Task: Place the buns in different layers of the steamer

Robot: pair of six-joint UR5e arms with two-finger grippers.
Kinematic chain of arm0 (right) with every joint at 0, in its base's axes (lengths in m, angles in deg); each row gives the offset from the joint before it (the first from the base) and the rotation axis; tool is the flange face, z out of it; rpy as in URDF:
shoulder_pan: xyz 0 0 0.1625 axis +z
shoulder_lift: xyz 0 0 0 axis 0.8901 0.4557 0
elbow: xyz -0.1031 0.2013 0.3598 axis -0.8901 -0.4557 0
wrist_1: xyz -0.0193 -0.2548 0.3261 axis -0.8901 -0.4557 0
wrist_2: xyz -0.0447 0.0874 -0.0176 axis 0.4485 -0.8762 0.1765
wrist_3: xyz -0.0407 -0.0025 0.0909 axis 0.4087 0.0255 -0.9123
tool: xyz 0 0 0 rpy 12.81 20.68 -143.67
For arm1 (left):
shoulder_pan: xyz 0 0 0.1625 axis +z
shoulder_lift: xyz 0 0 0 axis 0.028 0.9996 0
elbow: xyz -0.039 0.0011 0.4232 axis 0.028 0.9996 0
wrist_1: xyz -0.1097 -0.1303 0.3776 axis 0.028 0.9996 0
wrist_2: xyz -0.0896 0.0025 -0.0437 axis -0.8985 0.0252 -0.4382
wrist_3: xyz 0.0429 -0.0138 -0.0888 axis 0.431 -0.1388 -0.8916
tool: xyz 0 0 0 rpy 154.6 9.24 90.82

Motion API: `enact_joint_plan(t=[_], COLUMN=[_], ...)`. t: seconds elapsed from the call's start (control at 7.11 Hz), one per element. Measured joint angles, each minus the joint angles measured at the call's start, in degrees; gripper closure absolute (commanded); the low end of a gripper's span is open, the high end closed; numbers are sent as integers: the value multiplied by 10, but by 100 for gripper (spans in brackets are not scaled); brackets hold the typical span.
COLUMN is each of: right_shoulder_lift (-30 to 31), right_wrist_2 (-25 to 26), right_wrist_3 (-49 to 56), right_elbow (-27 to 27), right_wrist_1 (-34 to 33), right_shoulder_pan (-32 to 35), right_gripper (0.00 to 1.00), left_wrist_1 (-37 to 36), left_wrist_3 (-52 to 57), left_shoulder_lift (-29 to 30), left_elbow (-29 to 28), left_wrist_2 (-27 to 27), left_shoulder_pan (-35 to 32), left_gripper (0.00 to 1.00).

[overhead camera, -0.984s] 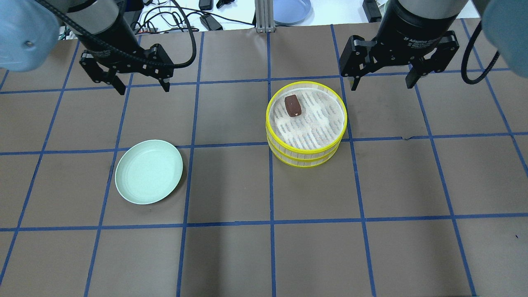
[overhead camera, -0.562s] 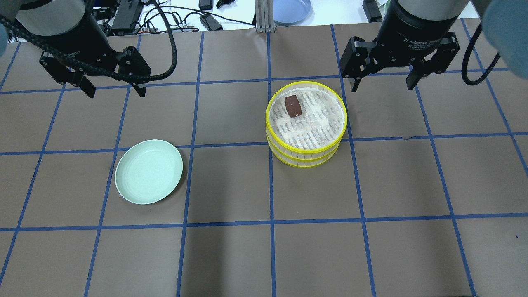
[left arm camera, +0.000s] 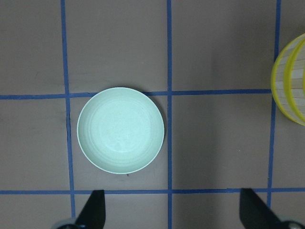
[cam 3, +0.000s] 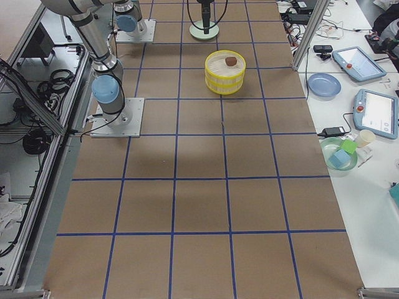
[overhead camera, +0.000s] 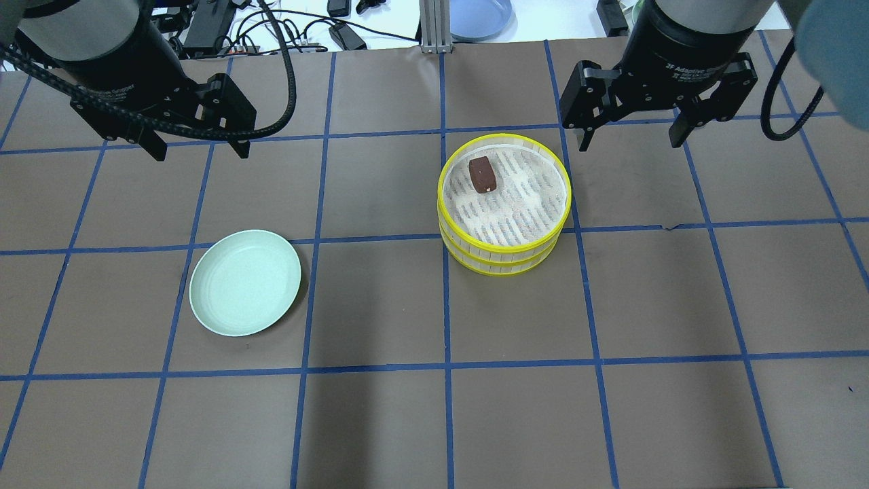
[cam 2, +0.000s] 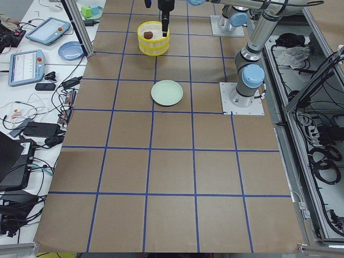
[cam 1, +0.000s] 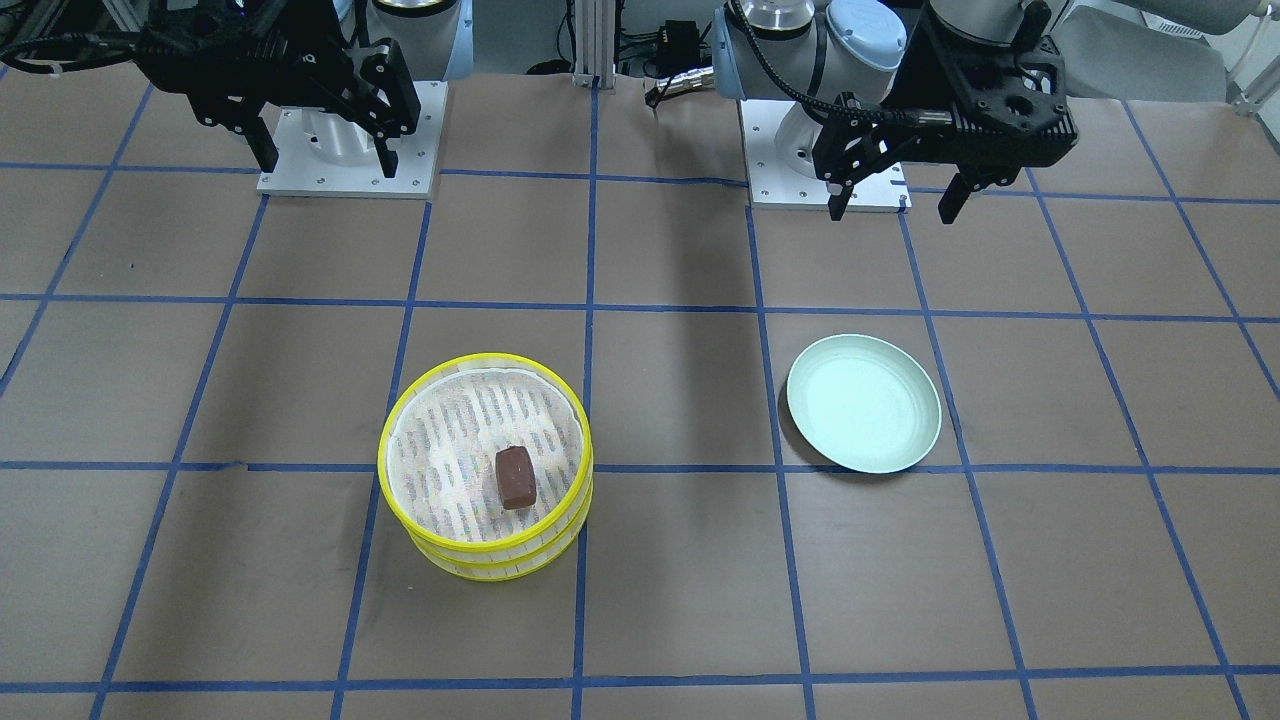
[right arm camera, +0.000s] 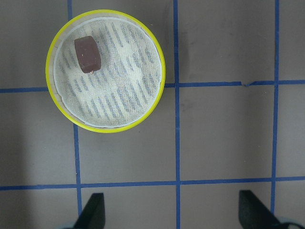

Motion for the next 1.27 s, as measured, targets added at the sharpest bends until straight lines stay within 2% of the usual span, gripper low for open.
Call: enact_joint_plan(t=[1.27], right_shoulder_lift=[1], right_wrist_2=[0], right_wrist_3=[0], right_elbow=[4], right_wrist_1=[0], right_shoulder_pan=[0], right_gripper=[0], left_wrist_1=[1], left_wrist_3=[9], left_shoulder_lift=[-5], left_elbow=[7], left_wrist_2=[0], left_shoulder_pan=[-3], left_gripper=[0])
